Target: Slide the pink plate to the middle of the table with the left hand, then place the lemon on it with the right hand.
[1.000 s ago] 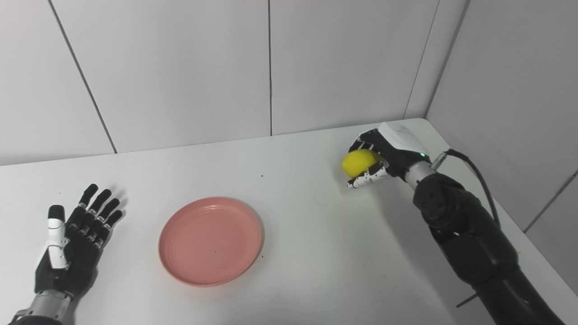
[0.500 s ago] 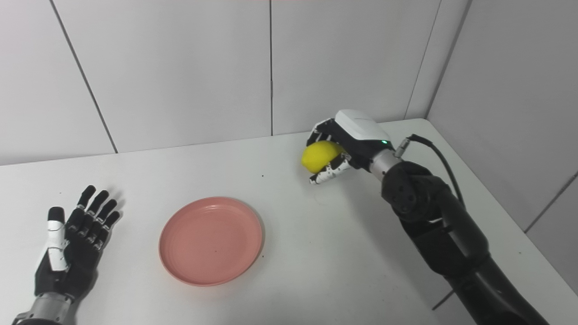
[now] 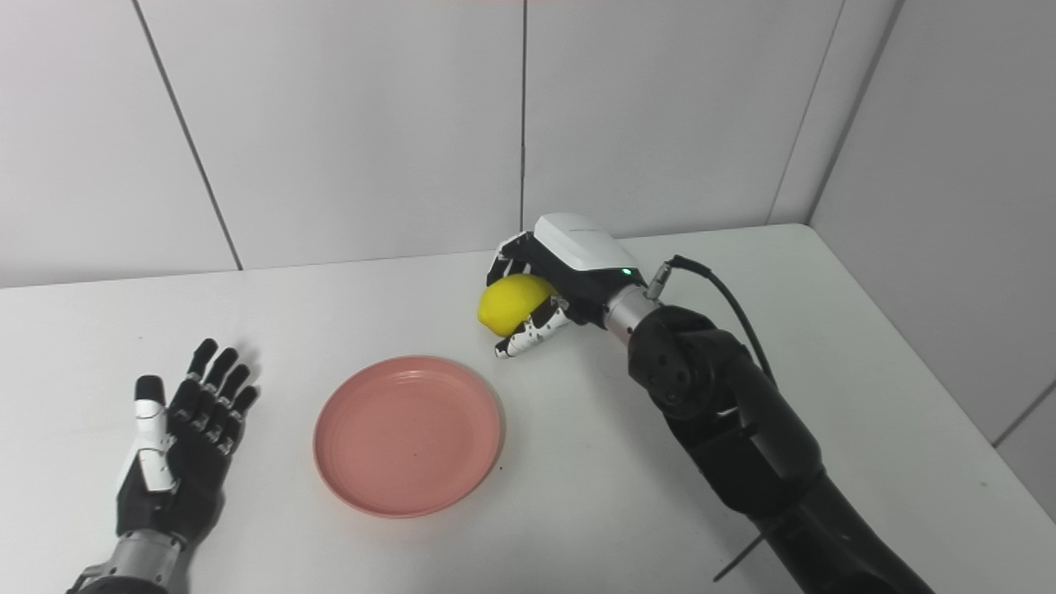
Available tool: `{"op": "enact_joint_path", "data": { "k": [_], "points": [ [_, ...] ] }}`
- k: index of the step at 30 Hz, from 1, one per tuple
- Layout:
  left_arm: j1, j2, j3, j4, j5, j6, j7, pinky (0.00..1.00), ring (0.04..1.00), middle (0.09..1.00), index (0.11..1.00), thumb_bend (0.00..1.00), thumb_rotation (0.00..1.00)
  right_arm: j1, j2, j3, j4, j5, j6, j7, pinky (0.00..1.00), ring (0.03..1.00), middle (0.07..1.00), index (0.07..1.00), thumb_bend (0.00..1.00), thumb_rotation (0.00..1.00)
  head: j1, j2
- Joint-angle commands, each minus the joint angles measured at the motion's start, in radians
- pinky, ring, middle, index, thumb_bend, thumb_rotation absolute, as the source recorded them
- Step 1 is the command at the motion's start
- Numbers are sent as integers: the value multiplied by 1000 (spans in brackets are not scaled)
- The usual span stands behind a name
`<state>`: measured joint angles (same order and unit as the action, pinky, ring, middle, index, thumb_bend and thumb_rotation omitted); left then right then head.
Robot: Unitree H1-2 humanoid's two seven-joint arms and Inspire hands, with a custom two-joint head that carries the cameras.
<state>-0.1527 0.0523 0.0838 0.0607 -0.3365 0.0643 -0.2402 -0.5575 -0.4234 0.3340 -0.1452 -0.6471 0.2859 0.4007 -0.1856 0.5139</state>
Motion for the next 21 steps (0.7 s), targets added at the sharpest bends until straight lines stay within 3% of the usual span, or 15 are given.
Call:
{"op": "enact_joint_path", "data": {
  "k": [1, 13, 21],
  "points": [
    [13, -11, -9, -6, 11, 5, 14, 1000, 1000, 1000, 1000, 716, 999, -62, 2, 2, -6, -13, -47, -9, 321, 395, 483, 491, 505, 136, 19, 4],
    [23, -38, -34, -35, 38, 18, 53, 1000, 1000, 1000, 1000, 729, 1000, -84, 127, 103, 94, -46, -97, -23, 347, 426, 510, 492, 506, 140, 108, 13],
    [21, -55, -42, -42, 51, 21, 76, 1000, 1000, 1000, 1000, 733, 997, -84, 195, 153, 217, -74, -179, -83, 350, 430, 517, 491, 507, 139, 151, 20]
  ]
}}
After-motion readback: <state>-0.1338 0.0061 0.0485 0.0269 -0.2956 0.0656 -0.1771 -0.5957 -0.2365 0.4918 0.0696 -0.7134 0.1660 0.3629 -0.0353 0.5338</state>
